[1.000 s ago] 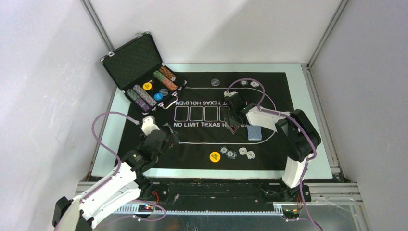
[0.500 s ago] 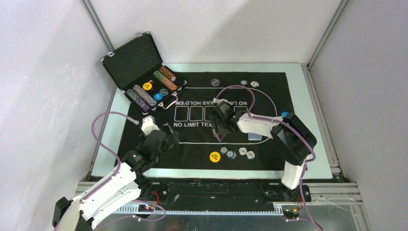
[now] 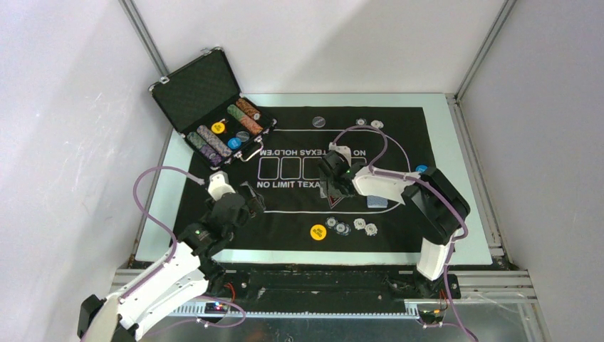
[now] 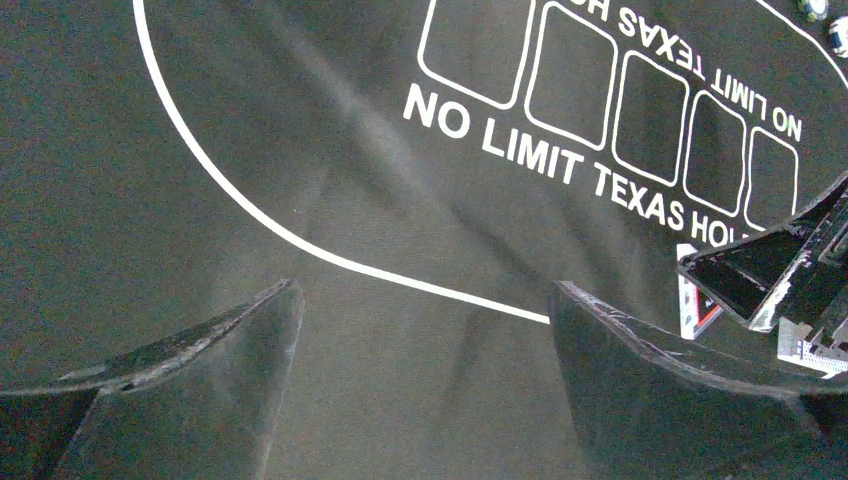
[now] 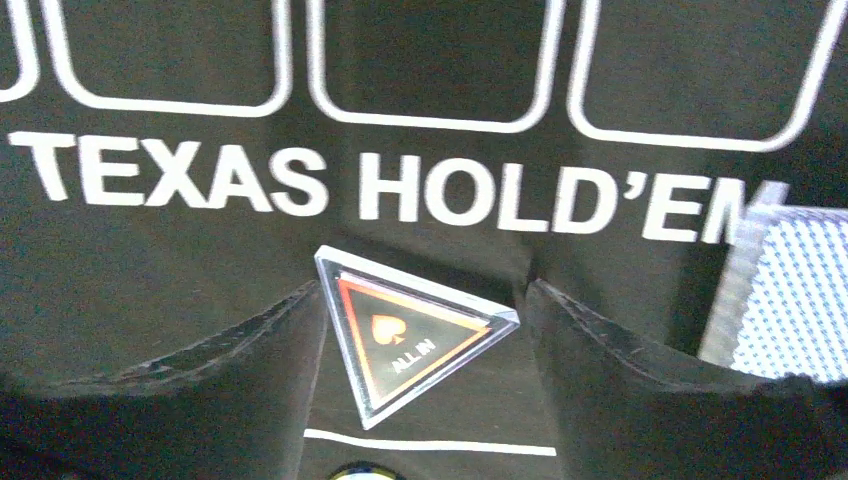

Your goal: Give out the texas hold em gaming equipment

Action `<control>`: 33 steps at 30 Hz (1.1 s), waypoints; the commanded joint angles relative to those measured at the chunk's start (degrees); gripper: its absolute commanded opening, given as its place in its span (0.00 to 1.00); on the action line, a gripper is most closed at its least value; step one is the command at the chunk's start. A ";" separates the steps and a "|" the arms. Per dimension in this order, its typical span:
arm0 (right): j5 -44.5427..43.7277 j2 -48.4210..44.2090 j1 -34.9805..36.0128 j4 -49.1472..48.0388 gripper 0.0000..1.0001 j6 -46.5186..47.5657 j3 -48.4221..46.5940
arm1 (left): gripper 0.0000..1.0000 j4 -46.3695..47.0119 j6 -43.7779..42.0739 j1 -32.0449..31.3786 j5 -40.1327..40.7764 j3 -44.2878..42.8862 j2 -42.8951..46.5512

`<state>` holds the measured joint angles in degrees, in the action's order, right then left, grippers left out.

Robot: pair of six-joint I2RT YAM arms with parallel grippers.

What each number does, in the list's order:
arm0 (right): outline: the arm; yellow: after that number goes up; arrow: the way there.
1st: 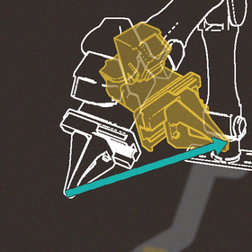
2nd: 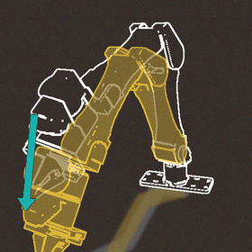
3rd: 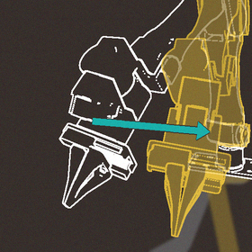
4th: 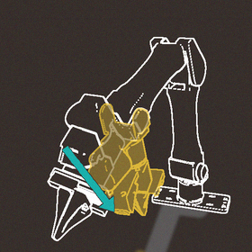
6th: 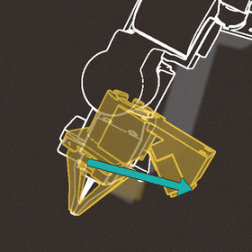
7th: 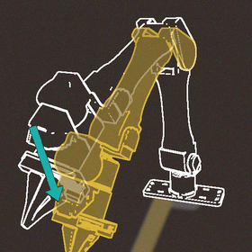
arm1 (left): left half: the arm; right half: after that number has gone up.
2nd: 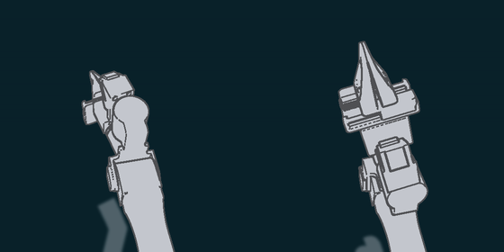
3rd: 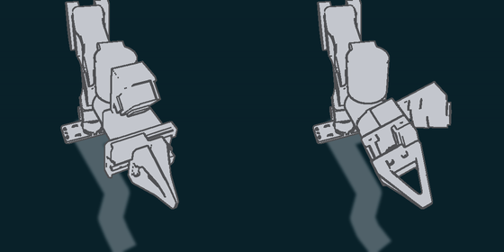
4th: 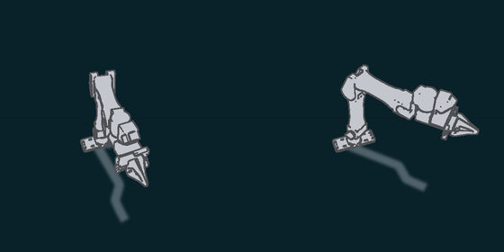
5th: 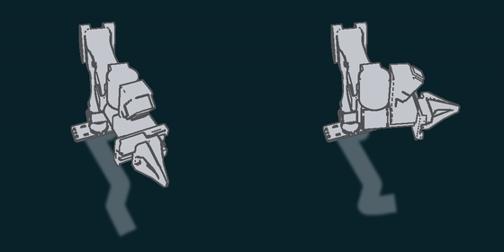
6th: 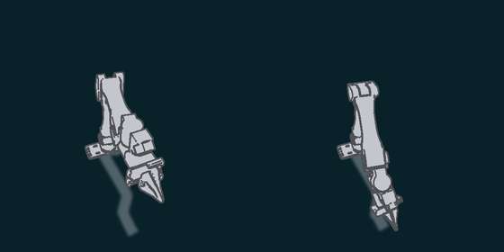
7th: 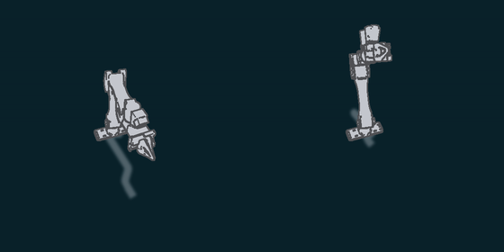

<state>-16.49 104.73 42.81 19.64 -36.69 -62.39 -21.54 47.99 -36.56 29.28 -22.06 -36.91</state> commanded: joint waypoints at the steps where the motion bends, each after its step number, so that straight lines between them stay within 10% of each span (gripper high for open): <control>1: -7.13 -0.21 -0.94 9.49 0.79 -3.71 1.05 | 1.00 0.74 -0.44 0.35 1.21 0.37 0.36; 11: -4.73 -9.26 -0.75 5.94 0.99 1.32 1.06 | 1.00 0.57 -0.44 0.39 1.69 0.19 0.47; 33: 0.12 -15.30 -19.22 2.78 1.00 4.60 10.57 | 1.00 0.72 -0.45 0.42 2.45 0.00 -0.33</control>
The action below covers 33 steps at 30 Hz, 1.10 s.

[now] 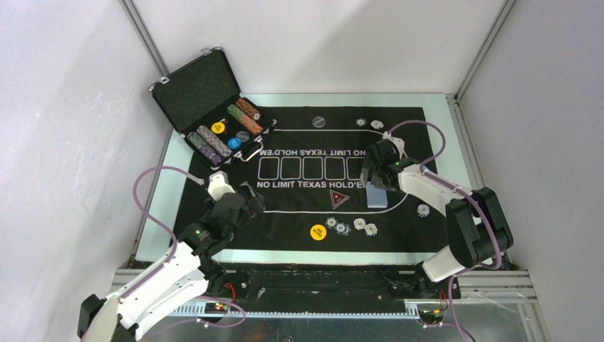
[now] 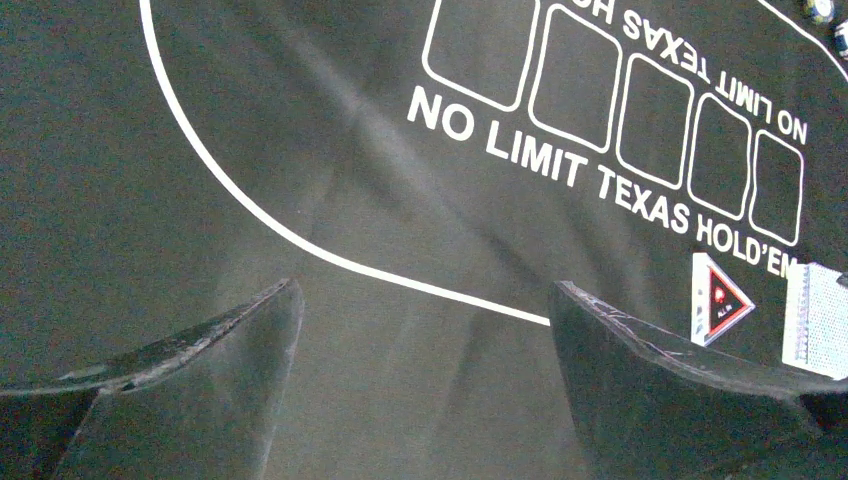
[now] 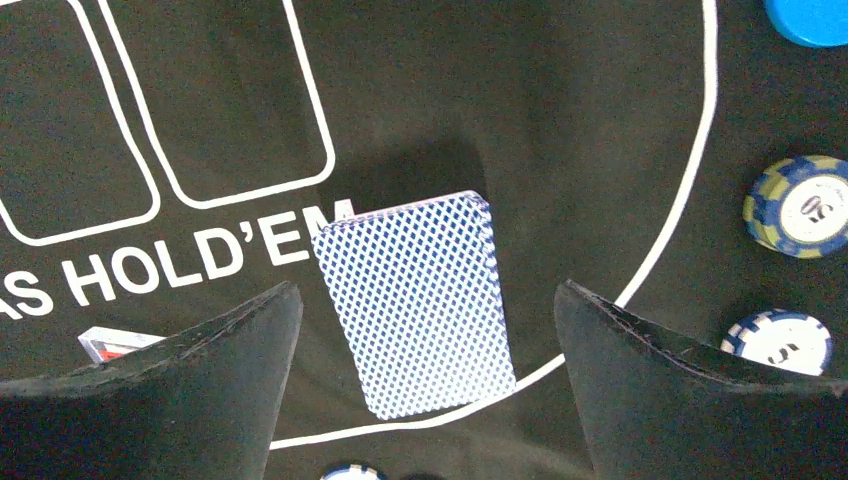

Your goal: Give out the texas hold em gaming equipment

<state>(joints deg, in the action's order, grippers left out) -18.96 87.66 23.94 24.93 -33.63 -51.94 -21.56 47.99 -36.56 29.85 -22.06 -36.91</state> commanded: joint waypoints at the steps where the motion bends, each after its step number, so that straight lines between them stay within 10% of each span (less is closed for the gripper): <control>1: 3.09 2.14 -0.49 -2.82 1.00 1.94 0.23 | 1.00 0.73 -0.44 0.41 1.88 0.05 -0.31; 33: 1.51 4.06 1.85 0.81 0.74 -0.09 5.54 | 0.98 0.42 -0.17 0.35 2.24 0.36 0.47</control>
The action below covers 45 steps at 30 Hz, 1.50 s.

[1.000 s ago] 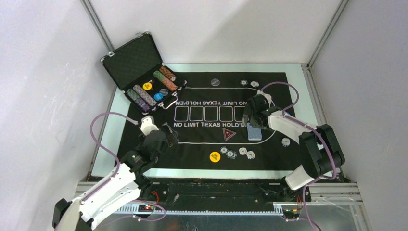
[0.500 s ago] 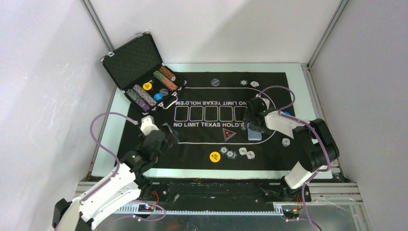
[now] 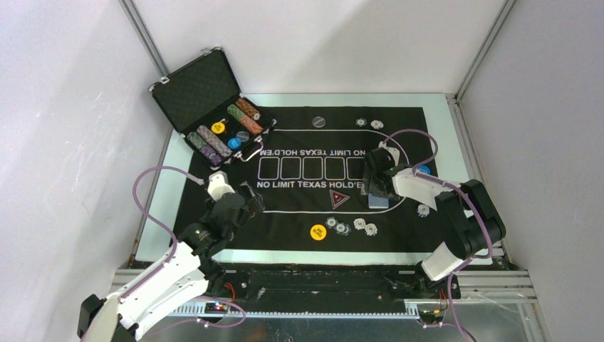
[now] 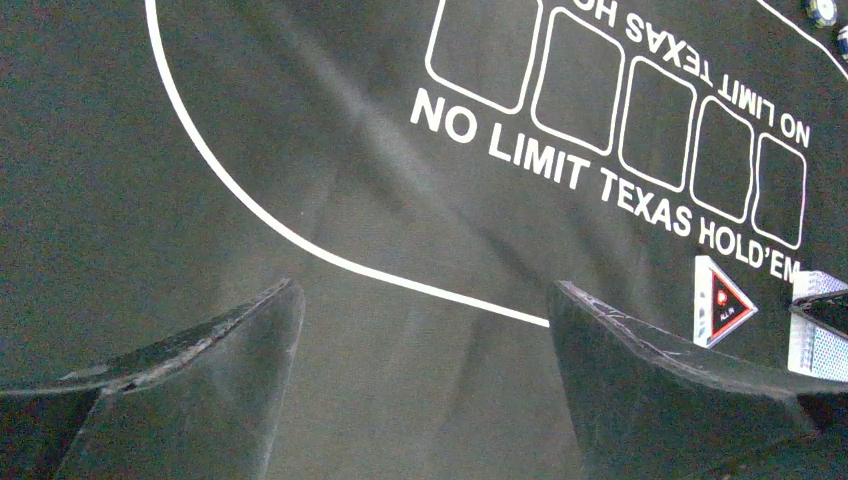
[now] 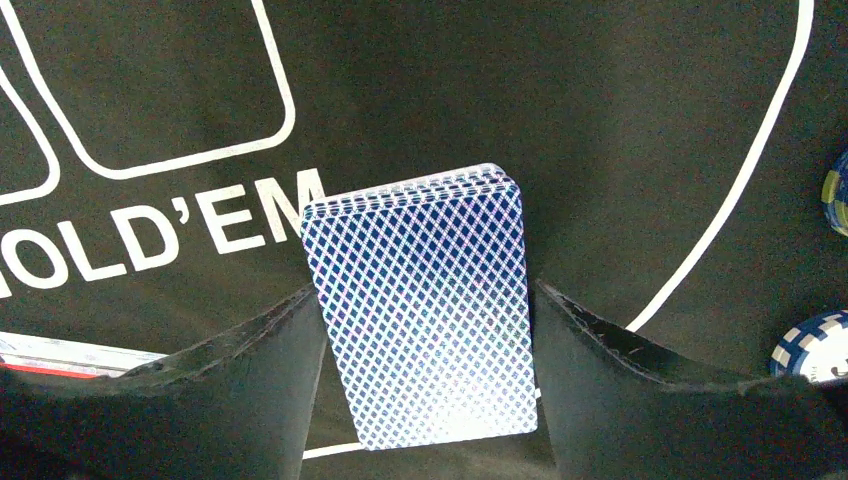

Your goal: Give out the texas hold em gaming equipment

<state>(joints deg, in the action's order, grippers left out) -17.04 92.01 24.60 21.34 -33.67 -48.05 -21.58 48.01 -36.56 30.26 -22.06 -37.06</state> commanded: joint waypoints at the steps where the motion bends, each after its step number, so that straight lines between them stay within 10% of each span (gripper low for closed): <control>1: 0.33 -0.30 1.31 4.10 0.73 0.20 1.65 | 0.98 0.38 -0.20 0.37 1.82 0.31 0.65; 22: 4.51 -7.39 1.54 0.59 0.00 6.38 1.65 | 0.98 0.27 0.29 0.42 2.26 0.04 1.83; 35: 6.47 -9.57 1.90 -0.70 0.00 8.85 1.31 | 0.98 2.99 0.30 0.34 -0.58 0.07 2.00; 45: 9.12 -9.93 7.47 6.41 0.00 13.40 -3.63 | 0.98 27.78 2.64 0.91 -25.15 -2.30 -11.86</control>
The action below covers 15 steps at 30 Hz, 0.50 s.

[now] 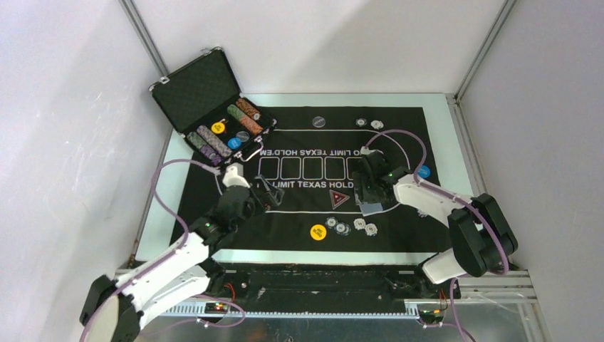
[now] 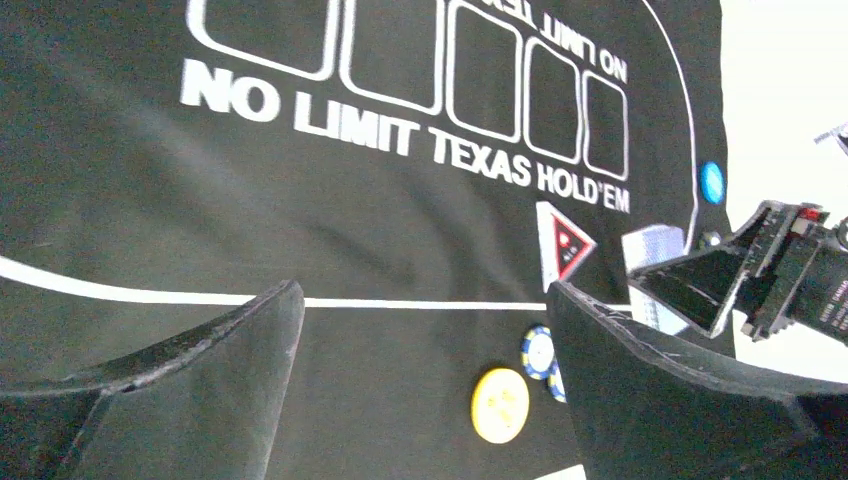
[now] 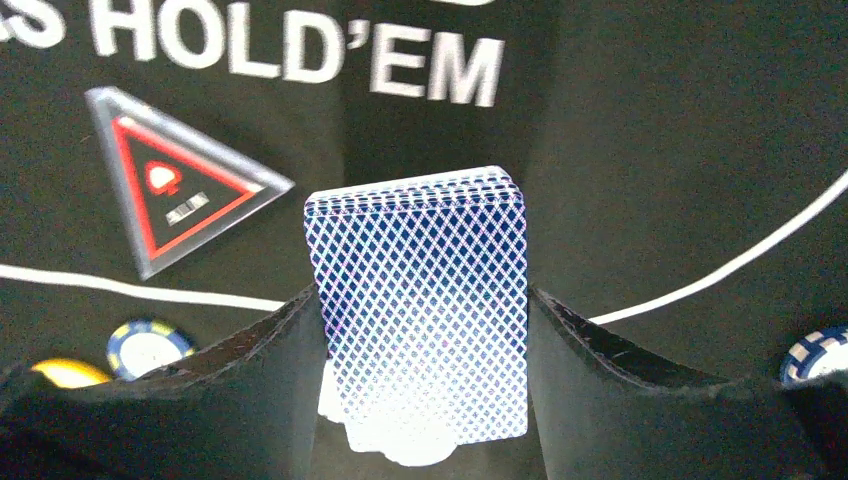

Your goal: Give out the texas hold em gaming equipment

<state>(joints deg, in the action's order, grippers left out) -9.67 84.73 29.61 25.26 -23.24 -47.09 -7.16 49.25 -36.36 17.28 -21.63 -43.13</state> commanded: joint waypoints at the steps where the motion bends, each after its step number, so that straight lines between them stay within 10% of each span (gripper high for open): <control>1: 2.88 -2.73 3.44 2.99 0.00 3.57 -5.07 | 0.98 15.58 1.71 0.86 -13.67 -3.21 -8.12; 15: 13.40 -4.30 11.71 8.92 0.00 8.25 -12.15 | 0.98 42.90 12.97 1.03 -41.24 -7.38 -32.09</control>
<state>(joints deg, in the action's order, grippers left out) -0.16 82.52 39.99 32.86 -17.39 -55.07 23.59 57.19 -35.66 -13.45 -26.87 -70.13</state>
